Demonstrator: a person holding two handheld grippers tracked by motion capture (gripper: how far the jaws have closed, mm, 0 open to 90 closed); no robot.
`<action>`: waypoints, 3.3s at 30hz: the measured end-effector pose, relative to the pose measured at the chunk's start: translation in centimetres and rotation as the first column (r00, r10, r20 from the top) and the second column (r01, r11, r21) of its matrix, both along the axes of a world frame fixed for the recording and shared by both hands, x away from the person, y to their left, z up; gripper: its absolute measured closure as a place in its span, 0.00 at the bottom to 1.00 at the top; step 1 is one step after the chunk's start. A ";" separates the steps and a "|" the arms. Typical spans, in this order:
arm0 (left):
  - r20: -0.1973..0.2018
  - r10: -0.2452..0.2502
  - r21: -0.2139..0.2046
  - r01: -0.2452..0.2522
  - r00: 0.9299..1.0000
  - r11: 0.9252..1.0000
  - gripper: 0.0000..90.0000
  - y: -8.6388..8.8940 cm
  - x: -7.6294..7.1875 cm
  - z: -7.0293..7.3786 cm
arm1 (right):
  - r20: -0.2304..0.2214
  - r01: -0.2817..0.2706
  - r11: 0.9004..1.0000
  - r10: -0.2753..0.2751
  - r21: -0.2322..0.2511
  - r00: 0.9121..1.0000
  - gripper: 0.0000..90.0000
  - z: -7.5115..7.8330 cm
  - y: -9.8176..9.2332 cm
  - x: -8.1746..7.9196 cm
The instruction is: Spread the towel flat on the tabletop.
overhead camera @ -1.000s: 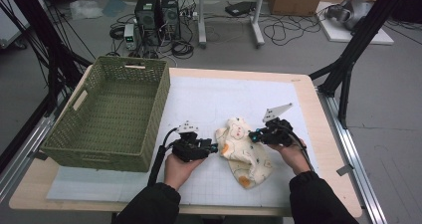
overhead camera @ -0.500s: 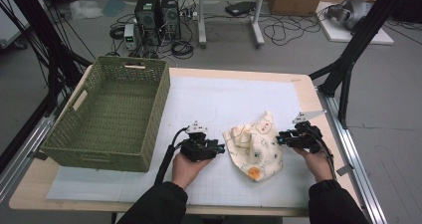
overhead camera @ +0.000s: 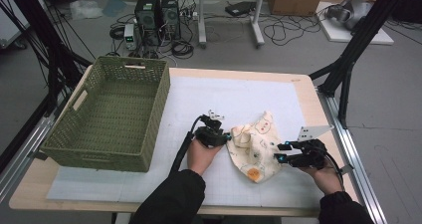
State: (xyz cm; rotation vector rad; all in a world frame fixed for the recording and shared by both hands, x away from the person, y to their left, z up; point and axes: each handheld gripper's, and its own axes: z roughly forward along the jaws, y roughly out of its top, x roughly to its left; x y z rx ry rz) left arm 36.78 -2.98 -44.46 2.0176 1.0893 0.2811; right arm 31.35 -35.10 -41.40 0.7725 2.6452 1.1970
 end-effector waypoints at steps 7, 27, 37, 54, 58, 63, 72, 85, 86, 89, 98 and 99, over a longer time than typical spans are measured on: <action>0.064 -0.031 0.084 0.025 0.997 0.996 0.98 -0.5 -0.5 0.2 | -0.012 -0.010 1.000 0.010 0.002 1.000 0.61 -0.5 0.4 0.4; 0.135 0.127 0.020 -0.131 0.983 0.991 1.00 10.5 -9.8 2.5 | -0.042 -0.098 0.994 0.096 -0.040 0.994 0.63 -1.6 4.5 2.3; 0.120 0.051 0.013 -0.053 0.991 0.998 0.80 9.4 -8.7 1.6 | -0.029 -0.158 0.986 0.160 0.048 0.987 0.62 0.1 3.3 -1.3; 0.081 0.016 0.060 -0.021 0.997 0.998 0.99 7.9 -7.1 -0.1 | -0.085 -0.306 0.949 0.300 -0.073 0.950 0.97 0.6 5.6 -2.0; 0.114 0.043 0.029 -0.047 0.993 0.998 0.99 7.9 -7.1 0.1 | -0.108 -0.266 0.962 0.259 -0.055 0.960 0.97 1.7 6.3 0.2; 0.129 0.054 0.008 -0.055 0.990 0.998 0.99 8.0 -7.2 0.3 | -0.173 -0.185 0.975 0.162 -0.126 0.971 0.97 0.0 8.1 3.7; 0.085 0.006 0.033 -0.008 0.996 0.999 0.94 8.0 -7.0 -0.4 | -0.066 -0.134 0.986 0.127 -0.102 0.990 0.89 -0.1 7.3 2.1; 0.107 0.015 0.041 -0.019 0.994 0.999 0.94 7.7 -7.2 -0.6 | -0.102 -0.206 0.975 0.198 -0.085 0.975 0.85 -1.7 7.2 -0.7; 0.107 0.009 0.044 -0.014 0.994 0.999 0.95 7.7 -7.2 -0.6 | -0.106 -0.208 0.974 0.198 -0.089 0.974 0.85 -2.0 7.4 -0.5; 0.105 0.010 0.046 -0.015 0.994 0.999 0.99 7.7 -7.4 -0.5 | -0.125 -0.207 0.976 0.198 -0.067 0.972 0.91 -2.1 7.4 0.0; 0.101 0.010 0.008 -0.011 0.995 1.000 0.99 9.0 -10.6 0.9 | -0.149 -0.275 0.961 0.267 -0.037 0.952 0.99 0.0 5.1 -1.2; 0.099 -0.001 0.005 0.001 0.995 1.000 0.99 9.0 -11.1 1.1 | -0.148 -0.283 0.958 0.274 -0.045 0.950 0.99 0.3 4.9 -1.5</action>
